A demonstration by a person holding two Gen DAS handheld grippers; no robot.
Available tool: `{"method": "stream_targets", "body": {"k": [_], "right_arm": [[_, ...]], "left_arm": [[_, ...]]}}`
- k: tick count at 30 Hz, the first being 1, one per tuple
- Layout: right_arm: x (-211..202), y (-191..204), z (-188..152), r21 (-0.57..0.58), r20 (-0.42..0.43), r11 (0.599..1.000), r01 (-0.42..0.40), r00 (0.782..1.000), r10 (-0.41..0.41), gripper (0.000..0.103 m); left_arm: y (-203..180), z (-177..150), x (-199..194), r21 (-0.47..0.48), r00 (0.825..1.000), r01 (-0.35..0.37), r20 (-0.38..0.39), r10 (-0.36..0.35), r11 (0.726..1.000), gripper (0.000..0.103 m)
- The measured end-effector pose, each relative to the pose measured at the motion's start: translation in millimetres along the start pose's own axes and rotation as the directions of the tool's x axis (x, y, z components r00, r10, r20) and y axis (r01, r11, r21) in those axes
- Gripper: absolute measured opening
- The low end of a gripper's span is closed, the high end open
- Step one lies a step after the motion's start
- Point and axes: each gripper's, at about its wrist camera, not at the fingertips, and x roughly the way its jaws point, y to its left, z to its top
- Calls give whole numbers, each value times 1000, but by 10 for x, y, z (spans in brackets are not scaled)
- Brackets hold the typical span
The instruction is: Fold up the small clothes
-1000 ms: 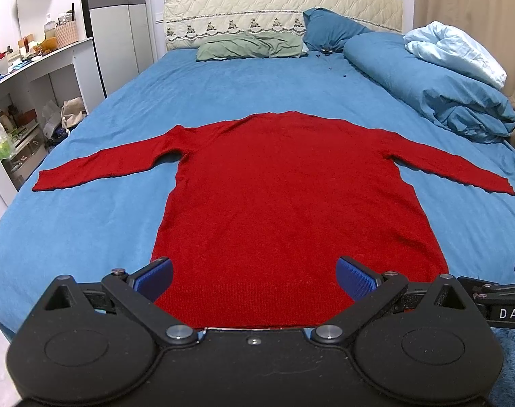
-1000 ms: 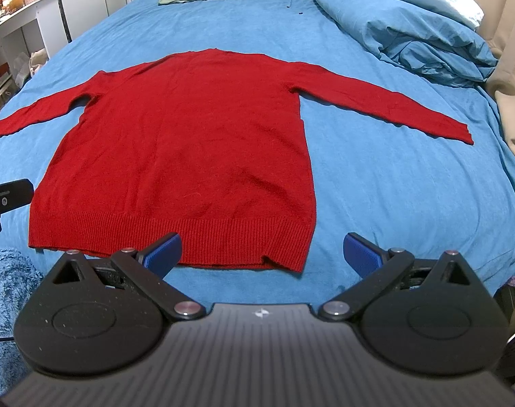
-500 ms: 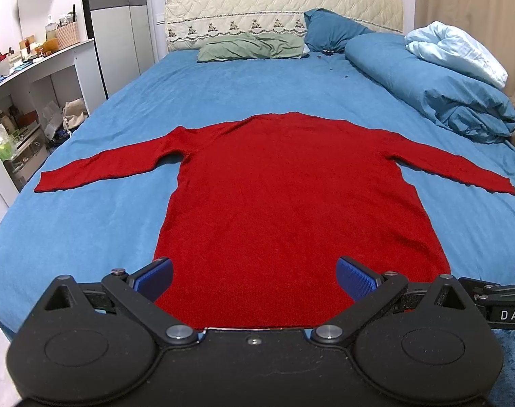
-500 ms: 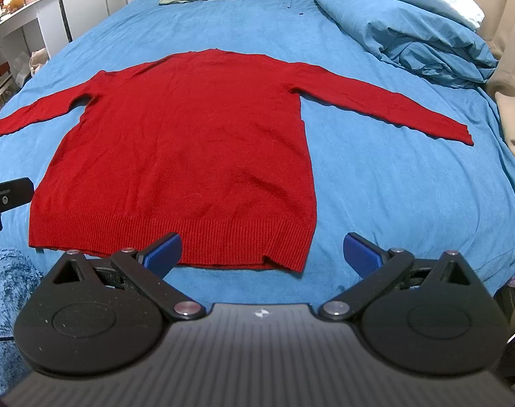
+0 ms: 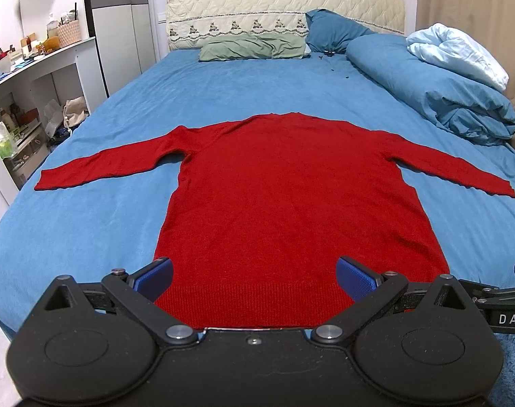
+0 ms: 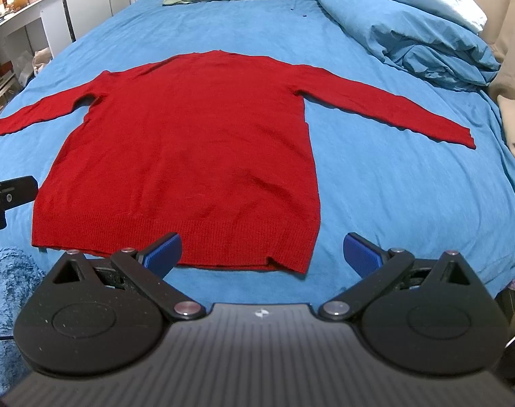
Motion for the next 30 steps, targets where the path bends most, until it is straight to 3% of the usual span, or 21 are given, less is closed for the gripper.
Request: {"method": "stream_targets", "body": {"k": [20, 26, 30], "right_arm": [[28, -6, 26, 14, -2, 1000, -10, 1000, 10, 103], [-37, -205, 379, 61, 62, 998, -13, 998, 10, 103], [-11, -526, 791, 126, 136, 992, -2, 991, -15, 103]], "left_arm": [[43, 72, 46, -14, 1000, -11, -6, 11, 1000, 103], [-138, 705, 50, 53, 994, 13, 107, -19, 998, 103], [-380, 1353, 216, 107, 976, 54, 206, -75, 993, 103]]}}
